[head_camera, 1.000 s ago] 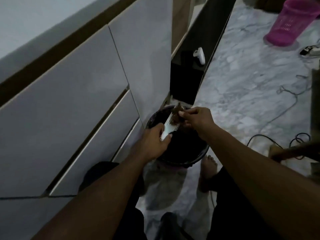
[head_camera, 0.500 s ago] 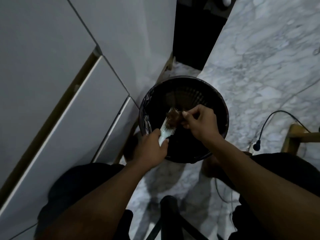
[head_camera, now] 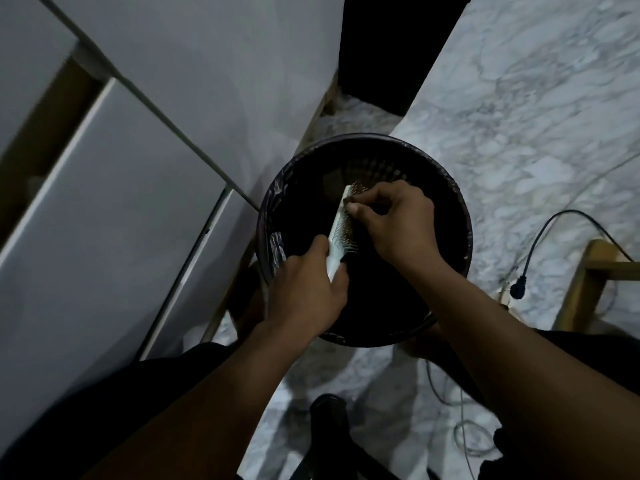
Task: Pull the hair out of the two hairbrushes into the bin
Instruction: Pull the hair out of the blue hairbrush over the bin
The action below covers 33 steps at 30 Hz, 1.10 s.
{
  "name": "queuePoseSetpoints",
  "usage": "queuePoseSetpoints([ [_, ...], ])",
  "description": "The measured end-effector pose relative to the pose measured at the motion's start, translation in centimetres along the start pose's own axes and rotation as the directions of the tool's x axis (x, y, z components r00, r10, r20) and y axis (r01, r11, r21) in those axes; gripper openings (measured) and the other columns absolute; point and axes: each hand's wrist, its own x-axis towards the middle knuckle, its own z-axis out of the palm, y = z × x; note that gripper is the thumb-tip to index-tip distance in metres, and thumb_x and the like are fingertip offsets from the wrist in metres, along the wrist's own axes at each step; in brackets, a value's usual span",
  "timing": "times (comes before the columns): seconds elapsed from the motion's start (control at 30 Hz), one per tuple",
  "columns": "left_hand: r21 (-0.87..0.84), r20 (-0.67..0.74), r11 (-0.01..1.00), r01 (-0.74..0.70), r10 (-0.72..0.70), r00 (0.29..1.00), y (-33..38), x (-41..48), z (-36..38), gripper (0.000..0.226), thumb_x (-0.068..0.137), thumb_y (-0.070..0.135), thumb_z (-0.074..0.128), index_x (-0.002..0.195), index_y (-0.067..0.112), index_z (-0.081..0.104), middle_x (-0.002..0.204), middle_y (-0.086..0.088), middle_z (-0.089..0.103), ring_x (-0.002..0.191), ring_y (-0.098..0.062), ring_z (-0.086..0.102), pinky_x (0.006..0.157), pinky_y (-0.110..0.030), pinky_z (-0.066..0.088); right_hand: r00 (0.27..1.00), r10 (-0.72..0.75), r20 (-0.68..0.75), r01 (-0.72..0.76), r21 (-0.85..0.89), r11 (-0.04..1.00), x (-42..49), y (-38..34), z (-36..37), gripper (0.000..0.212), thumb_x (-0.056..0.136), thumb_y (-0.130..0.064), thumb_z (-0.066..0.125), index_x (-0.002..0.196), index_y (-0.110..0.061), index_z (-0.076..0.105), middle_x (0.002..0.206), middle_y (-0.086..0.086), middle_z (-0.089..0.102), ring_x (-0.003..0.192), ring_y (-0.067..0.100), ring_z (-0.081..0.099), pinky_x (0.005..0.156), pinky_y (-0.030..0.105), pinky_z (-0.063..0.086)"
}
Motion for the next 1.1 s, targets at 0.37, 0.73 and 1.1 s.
queuePoseSetpoints([
  [0.37, 0.020, -0.011, 1.000, -0.002, 0.002, 1.000, 0.7, 1.6, 0.3, 0.021, 0.102, 0.042, 0.048, 0.096, 0.024, 0.037, 0.087, -0.012, 0.064, 0.082, -0.041, 0.063, 0.069, -0.045, 0.051, 0.899, 0.435, 0.059, -0.374, 0.620, 0.690, 0.9, -0.1, 0.1, 0.015, 0.094, -0.019, 0.066, 0.080, -0.013, 0.064, 0.083, 0.017, 0.072, 0.079, 0.031, 0.073, 0.075, 0.048, 0.064],
  [0.73, 0.020, 0.091, 0.999, -0.028, 0.026, 0.995, 0.8, 1.7, 0.2, 0.023, 0.099, 0.039, 0.049, 0.111, 0.020, 0.048, 0.097, -0.011, 0.068, 0.087, -0.038, 0.066, 0.076, -0.050, 0.055, 0.977, 0.190, 0.102, -0.215, 0.427, 0.878, 0.8, -0.8, -1.3, 0.062, 0.084, -0.042, 0.078, 0.139, -0.026, 0.053, 0.126, 0.001, 0.061, 0.113, 0.009, 0.063, 0.092, 0.025, 0.055],
  [1.1, -0.026, 0.106, 0.994, -0.105, 0.107, 0.989, 0.6, 1.8, 0.8, 0.025, 0.096, 0.055, 0.042, 0.095, 0.030, 0.042, 0.085, -0.007, 0.067, 0.076, -0.035, 0.066, 0.069, -0.049, 0.057, 0.968, 0.206, -0.145, -0.128, 0.421, 0.898, 1.7, 0.6, -1.6, 0.010, 0.086, -0.023, 0.079, 0.090, -0.014, 0.080, 0.087, 0.000, 0.079, 0.085, 0.012, 0.076, 0.087, 0.035, 0.061],
])
